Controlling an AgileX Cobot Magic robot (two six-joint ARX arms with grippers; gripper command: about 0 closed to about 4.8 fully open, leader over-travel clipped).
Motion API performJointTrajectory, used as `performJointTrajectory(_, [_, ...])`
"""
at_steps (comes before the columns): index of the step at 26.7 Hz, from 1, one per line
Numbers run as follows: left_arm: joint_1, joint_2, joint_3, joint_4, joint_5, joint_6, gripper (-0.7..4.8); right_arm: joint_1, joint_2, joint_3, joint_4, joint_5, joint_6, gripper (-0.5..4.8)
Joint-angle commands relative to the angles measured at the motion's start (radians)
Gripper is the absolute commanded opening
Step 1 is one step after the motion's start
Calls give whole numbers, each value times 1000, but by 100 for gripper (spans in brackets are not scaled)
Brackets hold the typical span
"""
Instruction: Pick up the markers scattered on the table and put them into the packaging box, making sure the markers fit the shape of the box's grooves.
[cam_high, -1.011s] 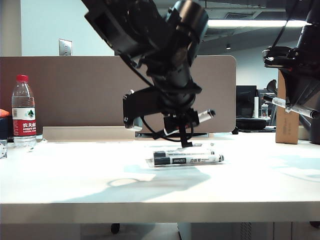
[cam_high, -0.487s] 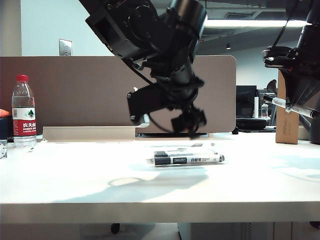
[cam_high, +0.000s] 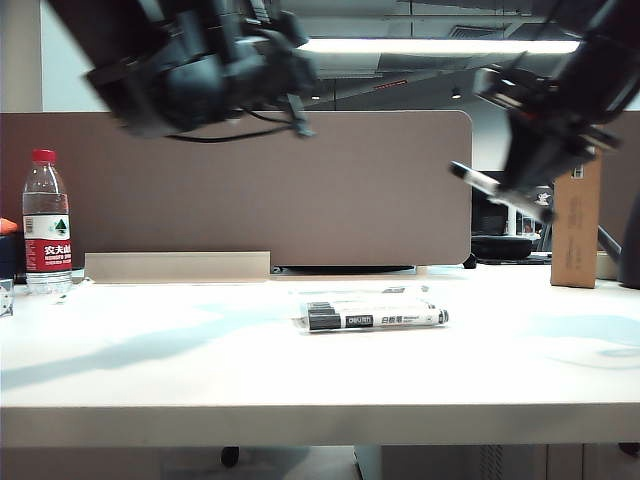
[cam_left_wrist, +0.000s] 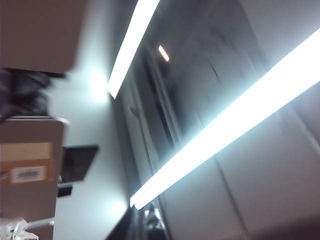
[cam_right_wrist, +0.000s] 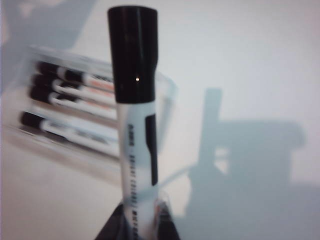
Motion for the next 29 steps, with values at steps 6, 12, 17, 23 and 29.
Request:
performJointTrajectory(6, [278,-93,4,189,810,-90,-4,227,156,150,30,-42,-425,-6])
performJointTrajectory(12, [361,-187,4,189,958,-64,-4,308,298,263,-18,164,-631,-5])
performJointTrajectory(17, [428,-245,4,188,984,-64,-3,320,362,284,13,270,-745,-5])
performJointTrajectory(23, [504,-283,4,188,1030,-72,-3,301,390,283,47,328,-778,-5])
performJointTrajectory(29, [531,-290,4,188,1028,-71,-4,304,392,283,44,309,-775,0])
